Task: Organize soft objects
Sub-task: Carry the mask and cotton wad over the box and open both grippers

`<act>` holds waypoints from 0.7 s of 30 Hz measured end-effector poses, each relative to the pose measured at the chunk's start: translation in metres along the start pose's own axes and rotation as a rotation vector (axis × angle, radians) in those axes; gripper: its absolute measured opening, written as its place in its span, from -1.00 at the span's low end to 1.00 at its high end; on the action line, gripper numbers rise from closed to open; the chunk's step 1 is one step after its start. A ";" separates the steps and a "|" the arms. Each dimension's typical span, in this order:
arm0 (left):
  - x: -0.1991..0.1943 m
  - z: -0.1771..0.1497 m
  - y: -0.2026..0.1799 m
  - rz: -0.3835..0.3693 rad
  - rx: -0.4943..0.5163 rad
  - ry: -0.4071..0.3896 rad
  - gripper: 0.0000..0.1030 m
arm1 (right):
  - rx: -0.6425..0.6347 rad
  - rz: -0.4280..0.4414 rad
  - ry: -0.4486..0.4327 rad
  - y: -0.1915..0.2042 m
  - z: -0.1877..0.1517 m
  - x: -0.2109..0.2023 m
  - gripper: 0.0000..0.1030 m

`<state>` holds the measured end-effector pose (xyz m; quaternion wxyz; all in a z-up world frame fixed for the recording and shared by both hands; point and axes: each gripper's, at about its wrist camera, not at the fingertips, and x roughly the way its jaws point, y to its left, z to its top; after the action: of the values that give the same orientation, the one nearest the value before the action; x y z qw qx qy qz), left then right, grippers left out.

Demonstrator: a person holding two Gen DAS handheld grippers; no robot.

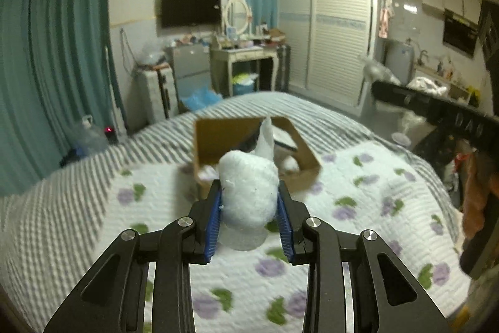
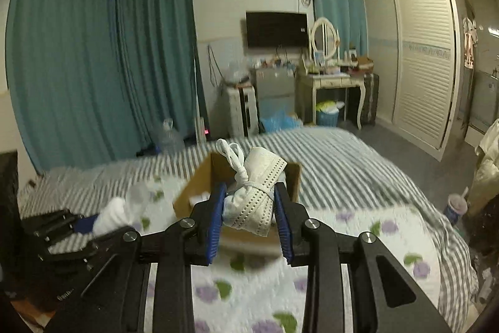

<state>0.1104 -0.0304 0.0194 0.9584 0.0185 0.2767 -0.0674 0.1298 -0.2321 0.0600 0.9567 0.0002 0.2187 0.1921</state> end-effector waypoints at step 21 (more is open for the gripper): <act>0.207 0.054 0.031 0.048 0.071 0.053 -0.39 | 0.025 -0.006 0.103 -0.026 0.031 0.224 -0.41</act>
<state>0.3168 -0.0282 -0.0454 0.9508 0.0607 0.2989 -0.0538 0.3388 -0.1715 -0.0081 0.9447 0.0017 0.2701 0.1862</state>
